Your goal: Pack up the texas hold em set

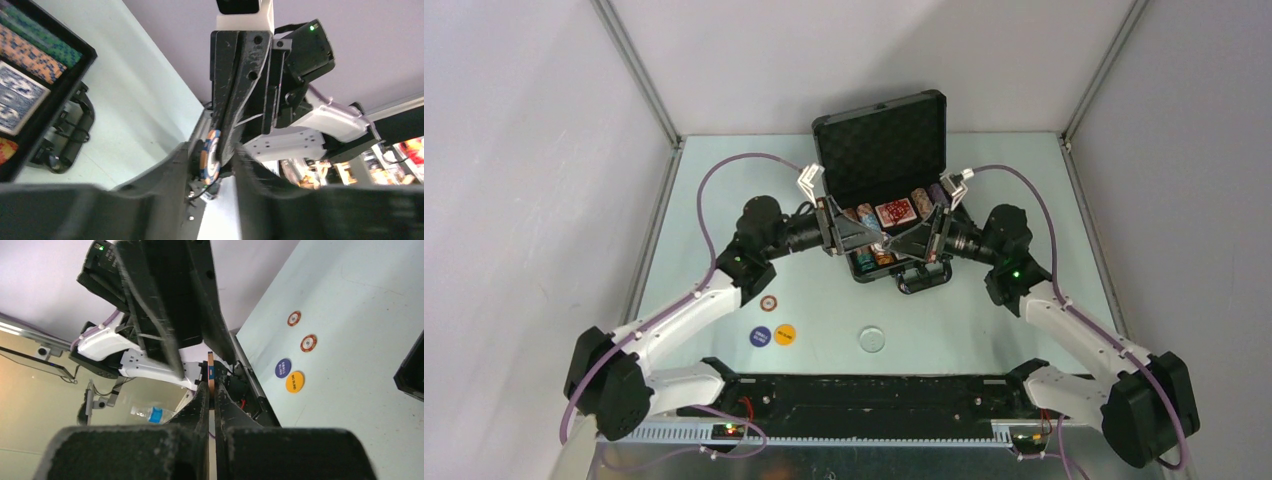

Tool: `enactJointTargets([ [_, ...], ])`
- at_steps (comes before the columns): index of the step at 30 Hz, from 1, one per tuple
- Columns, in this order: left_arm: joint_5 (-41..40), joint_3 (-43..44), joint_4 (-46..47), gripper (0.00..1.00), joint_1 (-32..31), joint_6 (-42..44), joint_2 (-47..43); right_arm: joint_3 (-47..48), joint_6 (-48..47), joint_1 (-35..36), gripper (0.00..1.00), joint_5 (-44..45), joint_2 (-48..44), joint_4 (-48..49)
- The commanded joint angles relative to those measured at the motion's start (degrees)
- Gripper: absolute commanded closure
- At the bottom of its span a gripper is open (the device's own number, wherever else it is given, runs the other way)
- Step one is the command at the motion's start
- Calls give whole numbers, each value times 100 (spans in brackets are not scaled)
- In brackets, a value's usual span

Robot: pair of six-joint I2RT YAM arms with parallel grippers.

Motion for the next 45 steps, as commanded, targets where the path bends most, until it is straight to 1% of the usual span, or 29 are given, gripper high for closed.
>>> enactJointTargets([
  [1, 123, 249, 225, 41, -58, -31, -38, 180, -641, -60, 100, 70, -329, -514],
  [2, 127, 234, 223, 37, -48, -31, -53, 293, -1012, -182, 100, 264, -489, -1050],
  [3, 124, 220, 220, 22, -32, -31, -90, 372, -1254, -248, 100, 381, -568, -1359],
  [4, 128, 179, 211, 19, 7, -31, -113, 530, -1759, -401, 100, 719, -720, -2017],
  [5, 144, 153, 209, 17, 35, -31, -175, 618, -2001, -480, 100, 898, -780, -2379],
  [6, 163, 89, 215, 16, 103, -25, -209, 813, -2499, -648, 100, 1288, -828, -3072],
  [7, 170, 7, 215, 16, 149, -24, -283, 1031, -2758, -723, 100, 1660, -821, -3672],
  [8, 194, -34, 210, 15, 232, -29, -356, 1136, -3292, -836, 100, 1848, -759, -3940],
  [9, 207, -122, 209, 15, 280, -26, -387, 1338, -3672, -865, 100, 2242, -708, -4414],
  [10, 243, -169, 186, 15, 361, -34, -435, 1439, -4073, -904, 100, 2451, -544, -4623],
  [11, 266, -242, 175, 15, 397, -37, -453, 1684, -4287, -926, 100, 2808, -433, -5044],
  [12, 319, -277, 153, 15, 461, -44, -471, 1806, -4666, -966, 100, 2967, -144, -5241],
  [13, 344, -346, 145, 15, 491, -46, -480, 2068, -4843, -987, 100, 3158, 9, -5548],
  [15, 403, -439, 119, 15, 559, -61, -506, 2497, -5431, -1139, 100, 3202, 718, -5939],
  [16, 444, -468, 100, 15, 609, -67, -528, 2647, -5533, -1179, 100, 3160, 888, -6032],
  [17, 459, -527, 91, 15, 635, -71, -535, 2870, -5839, -1266, 100, 3194, 1134, -6117],
  [19, 567, -607, 73, 15, 769, -60, -574, 2985, -6233, -1415, 100, 3220, 1331, -5942],
  [22, 703, -695, 52, 15, 928, -39, -629, 3008, -6748, -1576, 100, 3087, 1368, -5621],
  [26, 894, -757, 25, 16, 1144, -10, -646, 3017, -7956, -1671, 100, 2564, 1396, -5380],
  [27, 960, -780, 13, 16, 1219, -6, -651, 3028, -8503, -1679, 100, 2339, 1432, -5396],
  [29, 1056, -816, 3, 17, 1318, -1, -664, 3101, -9236, -1694, 100, 2129, 1541, -5453],
  [30, 1077, -845, -5, 17, 1354, 2, -669, 3242, -9475, -1716, 100, 1956, 1607, -5660],
  [32, 1134, -900, -27, 17, 1450, 8, -673, 3428, -10927, -1718, 100, 1591, 1865, -6144],
  [35, 1201, -945, -62, 18, 1584, 10, -635, 3513, -12035, -1693, 100, 1487, 2128, -6476],
  [36, 1227, -948, -64, 18, 1601, 2, -624, 3594, -12654, -1683, 100, 1411, 2283, -6773],
  [39, 1286, -946, -67, 19, 1670, -12, -606, 3691, -13119, -1660, 100, 1532, 2542, -6880],
  [40, 1302, -952, -65, 19, 1696, -13, -613, 3700, -13290, -1606, 100, 1732, 2650, -6924],
  [43, 1306, -968, -70, 19, 1741, -18, -637, 3678, -13530, -1391, 100, 2114, 2834, -7171],
  [45, 1312, -974, -69, 19, 1765, -41, -625, 3505, -13591, -1251, 100, 2270, 2815, -7195],
])
